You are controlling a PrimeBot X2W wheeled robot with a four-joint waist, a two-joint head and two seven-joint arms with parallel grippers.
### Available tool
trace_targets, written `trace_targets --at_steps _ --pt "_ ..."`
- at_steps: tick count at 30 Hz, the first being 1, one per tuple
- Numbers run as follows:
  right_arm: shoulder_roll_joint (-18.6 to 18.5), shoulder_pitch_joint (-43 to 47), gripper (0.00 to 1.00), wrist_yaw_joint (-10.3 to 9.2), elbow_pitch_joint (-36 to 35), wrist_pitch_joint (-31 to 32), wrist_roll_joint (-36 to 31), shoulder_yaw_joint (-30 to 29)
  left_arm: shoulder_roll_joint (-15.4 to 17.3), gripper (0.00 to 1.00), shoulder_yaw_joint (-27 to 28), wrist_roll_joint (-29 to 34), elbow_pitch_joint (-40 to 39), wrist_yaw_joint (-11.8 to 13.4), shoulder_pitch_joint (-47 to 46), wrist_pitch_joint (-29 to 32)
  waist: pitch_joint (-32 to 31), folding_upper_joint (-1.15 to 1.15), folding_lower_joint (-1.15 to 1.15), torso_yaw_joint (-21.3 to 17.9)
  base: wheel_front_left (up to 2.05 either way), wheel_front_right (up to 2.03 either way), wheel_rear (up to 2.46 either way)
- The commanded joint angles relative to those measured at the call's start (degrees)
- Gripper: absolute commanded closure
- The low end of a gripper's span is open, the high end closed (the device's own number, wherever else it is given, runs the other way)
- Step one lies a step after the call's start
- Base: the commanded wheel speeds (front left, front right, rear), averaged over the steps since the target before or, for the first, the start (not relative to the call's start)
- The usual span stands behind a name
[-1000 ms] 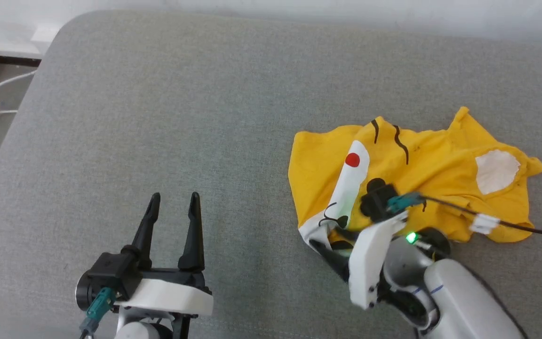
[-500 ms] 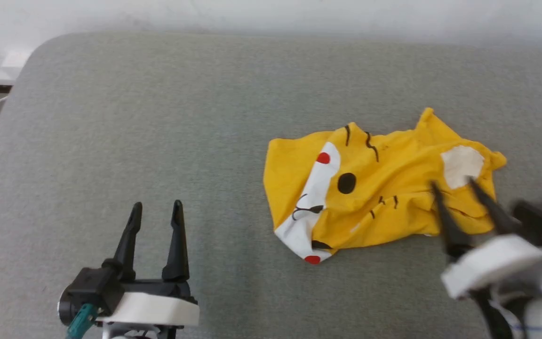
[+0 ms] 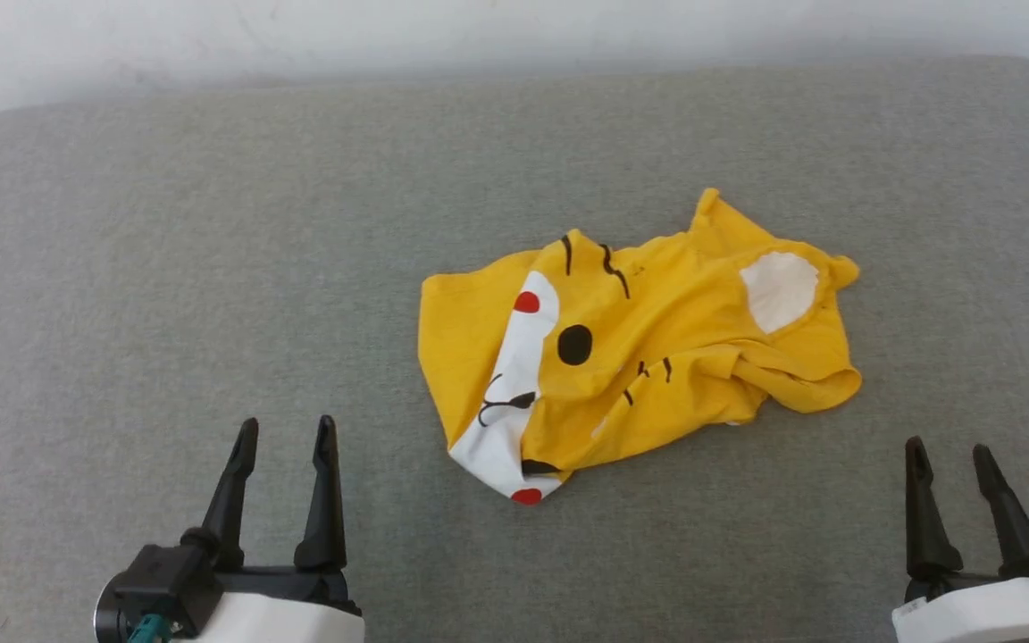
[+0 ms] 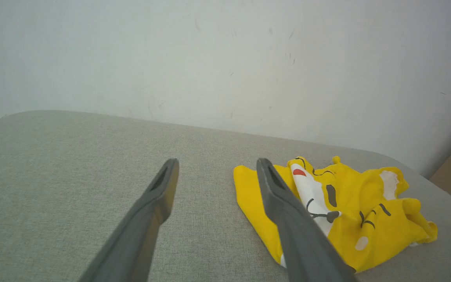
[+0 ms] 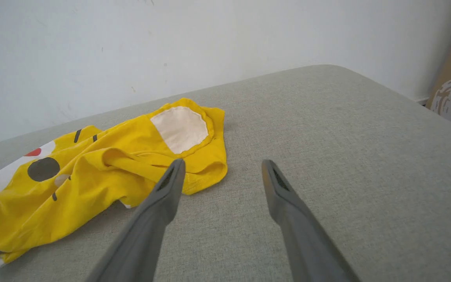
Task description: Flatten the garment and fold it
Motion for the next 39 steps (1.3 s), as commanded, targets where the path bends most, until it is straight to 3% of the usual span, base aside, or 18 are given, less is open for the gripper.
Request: trace_targets --at_steps 1,8,14,20,26,35,36,37,39 --pt "0.2 -0.5 0.0 -0.05 0.4 -0.6 0.3 0.3 -0.1 0.0 0.1 0.8 0.2 -0.6 -0.6 -0.3 -0.3 0.0 0.0 -0.9 0.0 0.0 0.0" --pt "0.2 -2.4 0.0 -0.05 2.2 -1.8 0.7 0.1 2.2 0.0 -0.6 2.5 1.8 -2.4 -7.9 0.8 0.7 0.0 0.0 -1.8 0.0 0.0 0.0" --pt "0.2 -3.6 0.0 -0.05 3.4 -2.3 1.2 0.7 4.9 0.0 -2.4 2.1 5.3 -3.7 -17.9 8.8 2.8 0.0 0.0 -2.7 0.0 0.0 0.0" --pt "0.2 -4.8 0.0 -0.05 4.2 -2.6 1.6 1.8 4.6 0.0 -3.9 -1.6 13.7 -4.2 -25.6 21.2 4.8 0.0 0.0 -3.6 0.0 0.0 0.0" --pt "0.2 -5.4 0.0 -0.05 4.5 -2.7 1.5 2.4 4.7 0.0 -6.0 -1.6 21.4 -3.3 -30.7 33.6 6.4 0.0 0.0 -4.3 0.0 0.0 0.0" --pt "0.2 -6.8 0.0 -0.05 4.4 -2.7 1.5 3.3 3.3 0.0 -7.5 -1.2 29.5 0.8 -34.9 44.2 8.1 0.0 0.0 -4.6 0.0 0.0 0.0" --pt "0.2 -7.0 0.0 -0.05 4.5 -2.8 1.5 3.4 3.0 0.18 -7.7 -1.2 30.0 1.1 -35.3 44.4 8.2 0.0 0.0 -4.7 0.0 0.0 0.0" --pt "0.2 -7.2 0.0 -0.05 4.6 -2.8 1.5 3.4 2.8 0.98 -7.8 -1.2 30.5 1.3 -35.5 44.3 8.2 0.0 0.0 -4.7 0.0 0.0 0.0" --pt "0.2 -7.4 0.0 -0.05 4.8 -2.8 1.6 3.5 2.5 1.0 -8.3 -1.8 31.2 0.9 -35.8 44.5 8.0 0.0 0.0 -4.8 0.0 0.0 0.0"
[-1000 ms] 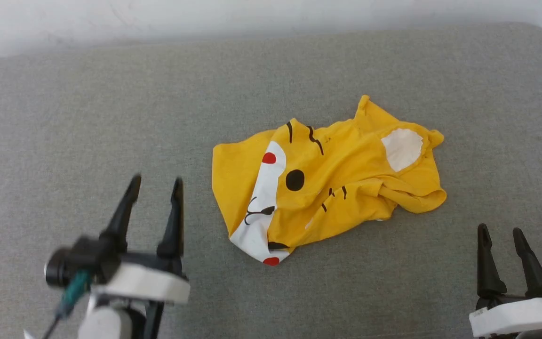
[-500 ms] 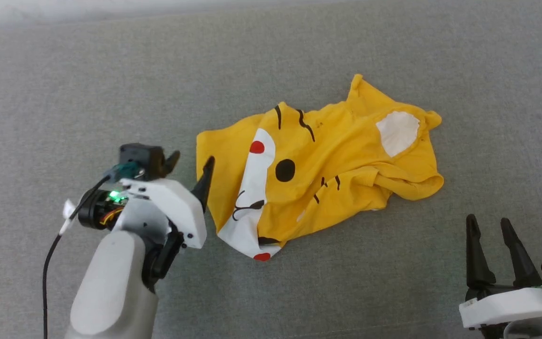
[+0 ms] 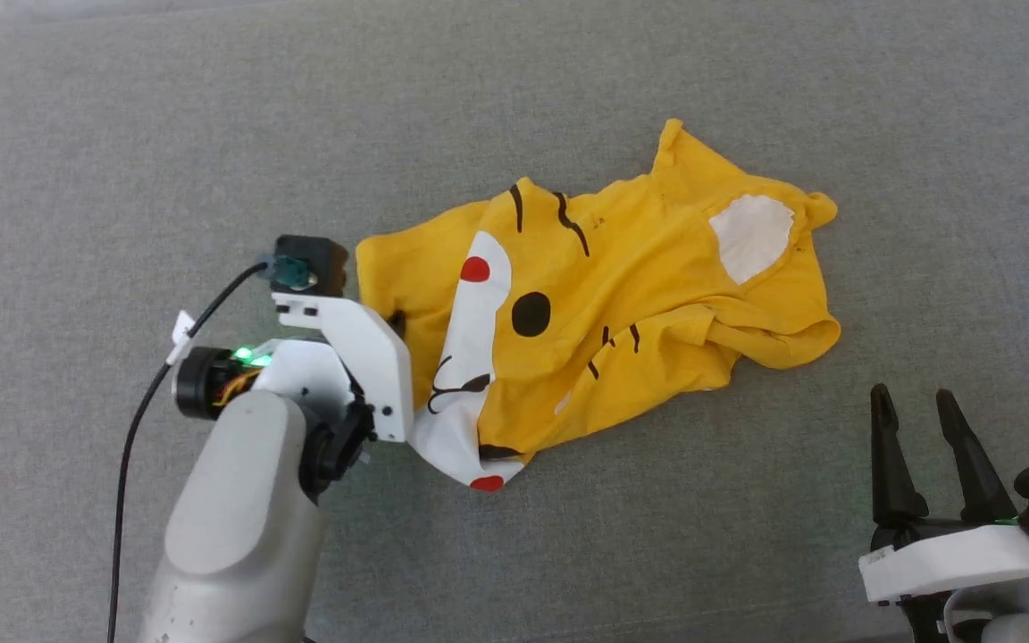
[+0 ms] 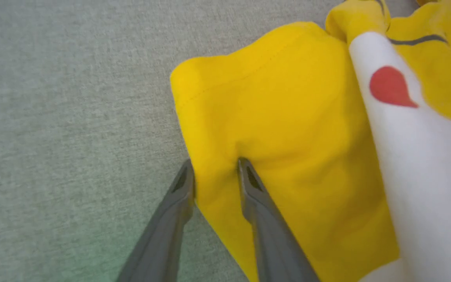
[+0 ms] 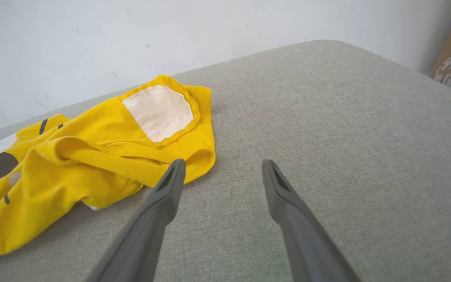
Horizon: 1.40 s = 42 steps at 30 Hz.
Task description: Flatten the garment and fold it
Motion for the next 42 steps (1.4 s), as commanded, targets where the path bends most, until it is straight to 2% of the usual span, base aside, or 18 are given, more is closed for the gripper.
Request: trace_targets --at_steps 1,4,8,16,20,28,32,33,35,42 --pt "0.1 -0.7 0.0 -0.05 0.1 -0.3 0.3 0.0 -0.6 1.0 -0.8 -0.8 1.7 -0.6 0.5 0.6 -0.3 0.0 -0.01 0.0 0.0 0.0 0.0" --pt "0.1 -0.6 0.0 -0.05 0.5 -0.3 0.4 -0.3 -0.2 1.0 -1.2 -1.4 1.4 -1.9 -0.4 0.4 -0.9 0.0 -0.01 0.0 0.0 0.0 0.0" --pt "0.1 -0.7 0.0 -0.05 0.6 -0.3 0.7 -0.4 2.1 1.0 -1.4 -1.5 -1.5 -3.5 -3.3 0.8 -1.0 0.0 -0.01 -0.3 0.0 0.0 0.0" --pt "0.1 -2.6 0.0 -0.05 0.2 -0.3 2.4 0.2 11.4 1.0 -3.0 0.0 -11.9 -6.0 -17.2 4.1 4.5 0.0 -0.01 -3.4 0.0 0.0 0.0" --pt "0.1 -4.0 0.0 -0.05 0.2 -0.3 3.7 0.8 14.9 1.0 -3.5 0.0 -14.4 -6.3 -24.9 3.3 8.4 0.0 -0.01 -5.5 0.0 0.0 0.0" --pt "0.1 -7.4 0.0 -0.05 0.5 -0.3 5.7 2.0 17.9 1.0 -1.7 2.6 -9.2 -5.6 -34.8 -7.6 13.5 0.0 -0.01 -9.5 0.0 0.0 0.0" --pt "0.1 -8.1 0.0 -0.05 0.7 -0.3 6.1 2.1 18.1 1.0 -1.9 3.2 -5.0 -5.0 -34.9 -8.9 14.4 0.0 -0.01 -10.3 0.0 0.0 0.0" --pt "0.1 -8.3 0.0 -0.05 0.8 -0.3 6.1 2.1 17.9 0.71 -1.9 3.1 -3.7 -4.7 -34.5 -8.9 14.7 0.0 -0.01 -10.4 0.0 0.0 0.0" --pt "0.1 -8.6 0.0 -0.05 1.1 -0.3 6.3 2.2 17.6 0.0 -1.8 2.7 -1.8 -4.4 -33.9 -9.4 15.1 0.0 -0.01 -10.5 0.0 0.0 0.0" --pt "0.1 -9.2 0.0 -0.05 1.9 -0.3 5.4 2.0 15.3 0.0 -1.3 0.2 1.1 -3.9 -33.1 -12.1 14.2 0.0 -0.01 -8.5 0.0 0.0 0.0"
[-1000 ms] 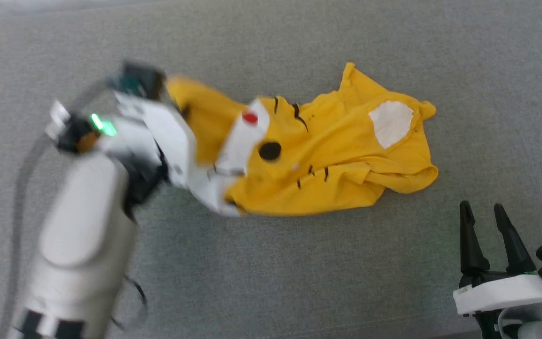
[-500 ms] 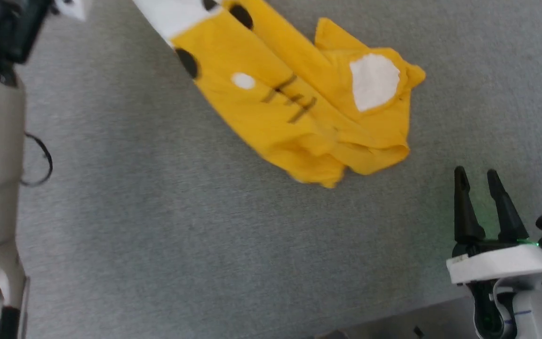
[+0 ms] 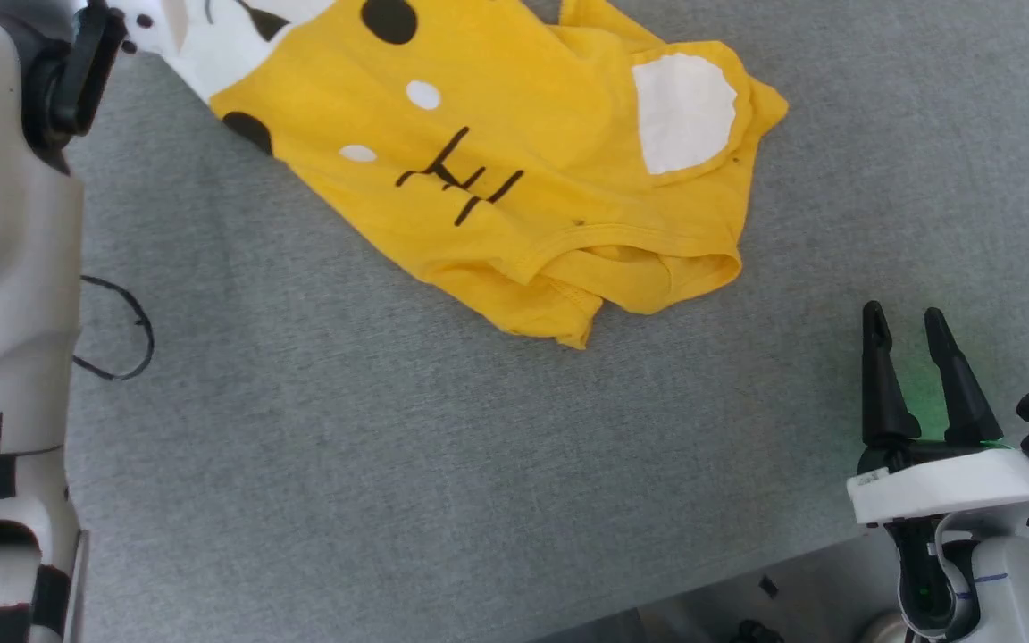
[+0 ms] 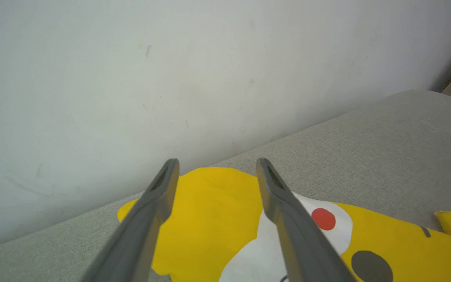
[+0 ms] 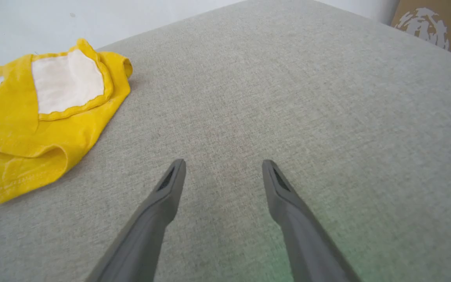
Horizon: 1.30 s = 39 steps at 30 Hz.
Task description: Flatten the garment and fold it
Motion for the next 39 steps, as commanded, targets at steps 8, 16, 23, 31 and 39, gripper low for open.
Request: trace_targets --at_steps 8,16,23,31,39 --pt "0.1 0.0 0.0 -0.05 0.2 -0.3 -2.4 -1.4 -2.1 0.0 0.9 -3.3 -3.3 0.5 3.9 -2.6 -5.5 0.0 0.0 4.7 0.0 0.0 0.0" --pt "0.1 2.3 0.0 -0.05 1.0 -0.3 -4.0 -2.4 -5.4 0.0 1.7 -9.7 -10.7 4.2 16.4 8.7 -10.3 0.0 0.0 7.8 0.0 0.0 0.0" --pt "0.1 3.3 0.0 -0.05 1.2 -0.3 -4.4 -1.8 -7.7 0.0 -0.4 -14.1 -15.2 8.7 25.1 25.1 -12.1 0.0 0.0 8.4 0.0 0.0 0.0" --pt "0.1 2.9 0.0 -0.05 1.4 -0.3 -3.1 -0.3 -10.5 0.0 1.2 -15.9 -13.6 13.4 25.5 27.0 -11.0 0.0 0.0 5.4 0.0 0.0 0.0" --pt "0.1 2.3 0.0 -0.05 1.8 -0.3 -1.5 0.2 -10.0 0.0 1.6 -14.9 -10.9 13.8 22.3 24.3 -8.5 0.0 0.0 1.7 0.0 0.0 0.0"
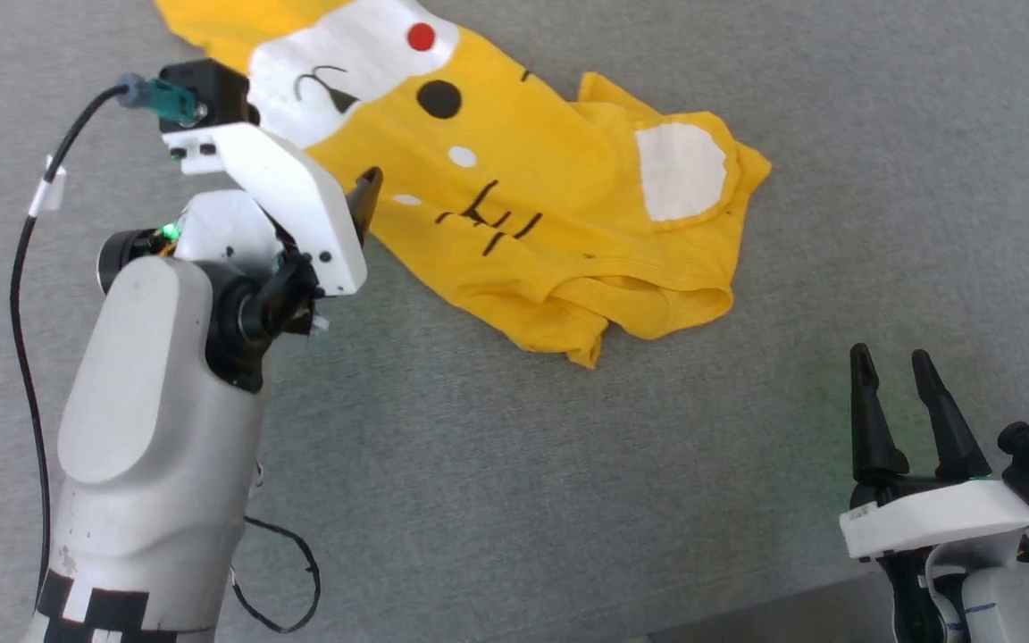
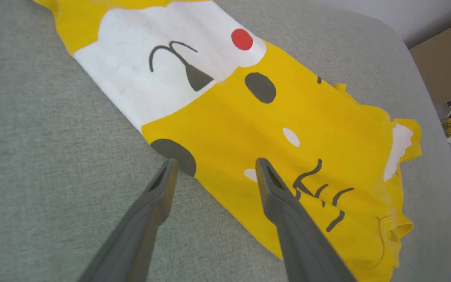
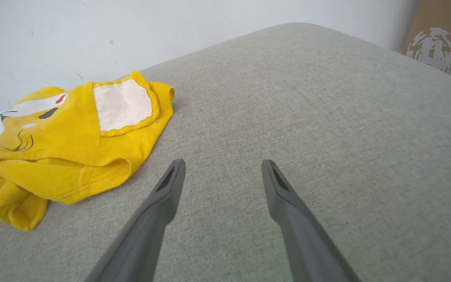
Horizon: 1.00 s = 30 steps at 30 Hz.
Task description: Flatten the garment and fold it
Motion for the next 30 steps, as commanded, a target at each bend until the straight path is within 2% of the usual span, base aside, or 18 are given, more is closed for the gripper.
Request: trace_targets --at_steps 1,8,9,10,11,16,21,25,30 --pt "0.1 -0.6 0.0 -0.05 0.0 -0.3 0.5 0.3 0.3 0.0 0.3 0.3 0.7 0.6 -0.7 -0.2 1.8 0.0 0.0 -1.8 0.0 0.0 0.0" --pt "0.1 -1.9 0.0 -0.05 -0.1 -0.3 1.9 0.8 1.1 0.0 1.5 1.1 3.8 3.5 -0.8 -0.4 4.1 0.0 0.0 -3.8 0.0 0.0 0.0" --pt "0.1 -2.1 0.0 -0.05 -0.2 -0.3 2.0 0.8 1.0 0.22 1.7 0.9 4.1 3.8 -0.9 -0.4 4.4 0.0 0.0 -4.0 0.0 0.0 0.0" --pt "0.1 -2.2 0.0 -0.05 -0.2 -0.3 2.1 0.8 0.8 0.87 2.0 0.5 4.3 3.7 -0.9 -0.6 4.7 0.0 0.0 -4.1 0.0 0.0 0.0" --pt "0.1 -2.4 0.0 -0.05 -0.3 -0.3 2.2 0.7 0.6 1.0 2.3 0.0 4.5 3.7 -1.0 -0.8 4.9 0.0 0.0 -4.1 0.0 0.0 0.0" --pt "0.1 -2.8 0.0 -0.05 -0.1 -0.3 2.0 -0.2 -0.2 1.0 3.6 -3.0 4.9 2.9 -1.5 0.1 4.9 0.0 0.0 -3.7 0.0 0.0 0.0" --pt "0.1 -2.8 0.0 -0.05 0.4 -0.3 1.3 -0.8 0.7 1.0 4.3 -4.7 2.9 1.3 -1.4 0.9 3.0 0.0 0.0 -2.5 0.0 0.0 0.0" --pt "0.1 -2.0 0.0 -0.05 0.6 -0.3 0.6 -1.4 3.0 1.0 5.4 -6.0 -0.5 0.6 0.8 3.3 1.1 0.0 0.0 -1.1 0.0 0.0 0.0" --pt "0.1 -1.4 0.0 -0.05 0.7 -0.3 -0.2 -2.0 7.8 1.0 7.4 -7.2 -5.7 1.7 6.2 9.2 -0.4 0.0 0.0 0.2 0.0 0.0 0.0"
